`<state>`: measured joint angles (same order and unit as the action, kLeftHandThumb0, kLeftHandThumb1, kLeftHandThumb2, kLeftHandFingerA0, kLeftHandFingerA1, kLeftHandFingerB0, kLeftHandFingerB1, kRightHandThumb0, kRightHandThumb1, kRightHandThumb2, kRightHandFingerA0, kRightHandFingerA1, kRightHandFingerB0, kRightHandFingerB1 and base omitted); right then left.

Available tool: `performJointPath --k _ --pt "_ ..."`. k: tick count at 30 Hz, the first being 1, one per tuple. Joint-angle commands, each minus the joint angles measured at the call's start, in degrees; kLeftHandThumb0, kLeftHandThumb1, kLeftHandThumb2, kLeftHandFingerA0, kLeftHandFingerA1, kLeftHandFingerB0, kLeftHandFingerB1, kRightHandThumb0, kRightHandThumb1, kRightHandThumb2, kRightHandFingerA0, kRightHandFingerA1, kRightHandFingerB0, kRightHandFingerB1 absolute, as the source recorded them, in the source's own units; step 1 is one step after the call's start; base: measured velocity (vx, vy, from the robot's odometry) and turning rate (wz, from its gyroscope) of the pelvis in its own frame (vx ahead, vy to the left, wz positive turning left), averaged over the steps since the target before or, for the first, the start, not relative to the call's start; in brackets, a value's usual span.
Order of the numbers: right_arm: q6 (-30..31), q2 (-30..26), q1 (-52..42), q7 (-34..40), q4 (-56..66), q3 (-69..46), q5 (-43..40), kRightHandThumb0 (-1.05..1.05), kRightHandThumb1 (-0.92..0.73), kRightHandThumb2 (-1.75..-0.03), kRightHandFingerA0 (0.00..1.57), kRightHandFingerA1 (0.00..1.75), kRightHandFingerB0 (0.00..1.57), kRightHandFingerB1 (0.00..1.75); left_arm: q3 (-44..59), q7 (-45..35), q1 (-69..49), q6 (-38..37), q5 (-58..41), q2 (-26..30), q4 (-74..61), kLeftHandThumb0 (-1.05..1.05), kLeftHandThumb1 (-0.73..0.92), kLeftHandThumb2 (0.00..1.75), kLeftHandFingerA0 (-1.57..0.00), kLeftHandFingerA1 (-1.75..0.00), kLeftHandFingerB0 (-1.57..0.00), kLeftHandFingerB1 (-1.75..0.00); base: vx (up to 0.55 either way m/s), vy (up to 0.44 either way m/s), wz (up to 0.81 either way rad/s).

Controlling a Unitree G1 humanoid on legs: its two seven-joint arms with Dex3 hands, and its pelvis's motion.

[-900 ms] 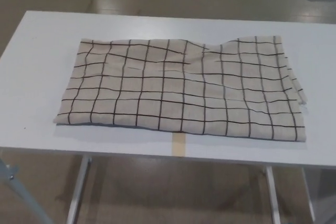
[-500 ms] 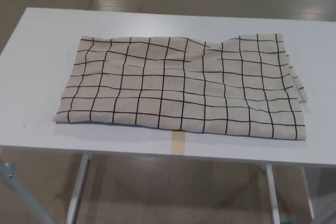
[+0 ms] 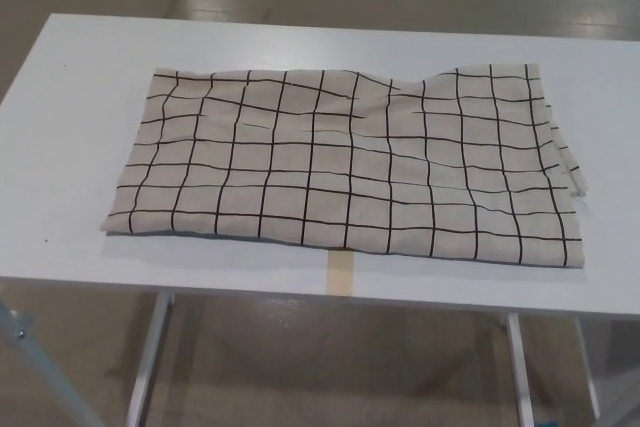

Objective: Use the left hand to fold a white towel with checkered patterns in half.

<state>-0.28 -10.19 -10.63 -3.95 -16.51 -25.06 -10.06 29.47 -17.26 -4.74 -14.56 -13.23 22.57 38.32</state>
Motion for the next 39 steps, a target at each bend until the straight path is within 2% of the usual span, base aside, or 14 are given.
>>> performJointPath --k 1,3,6,7,8,9,20,30,31,34,35,36,37,39 --pt "1.6 5.0 -7.7 -0.1 11.1 5.3 0.8 -0.21 -0.53 -0.56 0.43 0.56 0.56 0.58 -3.7 9.6 -6.1 -27.1 21.6 0.2 -25.0 -0.71 0.42 0.79 0.00 -0.06 0.00 0.00 0.00 0.000 0.00" --pt "1.4 4.9 -9.3 -1.1 12.4 7.2 1.8 -0.21 -0.52 -0.56 0.43 0.54 0.57 0.55 -3.6 9.3 -4.7 -27.8 21.4 0.2 -28.6 -0.70 0.42 0.77 0.00 0.00 0.00 0.00 0.00 0.000 0.00" --pt "0.7 4.0 -11.1 -3.4 12.6 9.2 2.5 -0.23 -0.53 -0.56 0.43 0.53 0.57 0.54 -3.6 9.5 -2.1 -27.2 22.2 1.2 -33.6 -0.67 0.41 0.76 0.00 -0.03 0.00 0.00 0.00 0.000 0.00" --pt "0.6 3.6 -11.6 -4.0 12.7 9.5 2.4 -0.30 -0.41 -0.74 0.39 0.59 0.52 0.61 -4.0 9.0 -1.5 -26.2 22.2 1.8 -35.1 -0.64 0.40 0.74 0.00 -0.05 0.00 0.00 0.00 0.000 0.00" --pt "0.6 3.4 -11.8 -4.3 12.8 9.7 2.3 -0.30 -0.41 -0.74 0.39 0.59 0.52 0.61 -4.2 8.8 -1.1 -25.7 22.3 2.0 -36.0 -0.64 0.40 0.74 0.00 -0.05 0.00 0.00 0.00 0.000 0.00" --pt "0.6 3.2 -12.0 -4.8 12.8 9.9 2.1 -0.25 -0.53 -0.56 0.42 0.52 0.58 0.52 -4.6 8.4 -0.5 -24.9 22.4 2.3 -37.0 -0.63 0.40 0.74 0.00 -0.05 0.00 0.00 0.00 0.000 0.00" --pt "-1.6 3.3 -12.8 -4.4 11.7 12.7 1.9 -0.24 -0.54 -0.56 0.38 0.54 0.52 0.54 -15.3 7.0 11.7 -18.0 32.5 7.2 -39.2 -0.69 0.43 0.76 0.00 0.00 0.00 -0.07 0.00 0.000 0.00" --pt "-4.5 2.8 -12.8 -2.9 10.2 13.9 3.7 -0.25 -0.54 -0.56 0.40 0.54 0.51 0.55 -25.3 7.5 21.5 -12.7 41.5 9.8 -32.0 -0.70 0.43 0.76 0.00 0.00 0.00 -0.05 0.00 0.000 0.00" --pt "-4.7 2.8 -12.8 -2.7 10.2 13.9 3.7 -0.31 -0.41 -0.76 0.38 0.60 0.47 0.62 -27.9 7.7 23.9 -11.3 43.8 10.1 -28.8 -0.68 0.41 0.73 0.00 0.00 0.00 -0.07 0.00 0.000 0.00" --pt "-4.8 2.9 -12.9 -2.5 10.2 14.0 3.7 -0.31 -0.41 -0.76 0.38 0.60 0.47 0.62 -30.3 8.3 25.9 -10.1 45.5 10.6 -26.1 -0.68 0.41 0.73 0.00 0.00 0.00 -0.07 0.00 0.000 0.00" --pt "-4.7 3.0 -12.8 -2.6 10.2 13.9 3.3 -0.31 -0.41 -0.75 0.39 0.60 0.47 0.62 -31.9 8.6 27.4 -9.3 46.9 10.8 -23.7 -0.63 0.47 0.57 0.00 0.00 0.00 -0.05 0.00 0.000 0.00" --pt "-4.5 3.0 -12.7 -2.8 10.2 13.8 2.9 -0.30 -0.41 -0.76 0.38 0.60 0.47 0.62 -33.2 8.8 28.5 -8.5 48.0 10.9 -21.9 -0.67 0.39 0.71 0.00 0.00 0.00 -0.08 0.00 0.000 0.00" --pt "-4.4 3.0 -12.7 -3.0 10.1 13.7 2.7 -0.29 -0.42 -0.76 0.38 0.60 0.48 0.62 -34.1 9.1 29.2 -8.1 48.5 11.0 -20.9 -0.66 0.48 0.55 0.00 0.00 0.00 -0.08 0.00 0.000 0.00" --pt "-4.2 3.0 -12.6 -3.1 10.3 13.6 2.5 -0.29 -0.42 -0.76 0.38 0.60 0.48 0.62 -35.4 9.4 30.0 -7.1 49.7 11.2 -19.4 -0.64 0.47 0.58 0.00 0.00 0.00 -0.05 0.00 0.000 0.00"
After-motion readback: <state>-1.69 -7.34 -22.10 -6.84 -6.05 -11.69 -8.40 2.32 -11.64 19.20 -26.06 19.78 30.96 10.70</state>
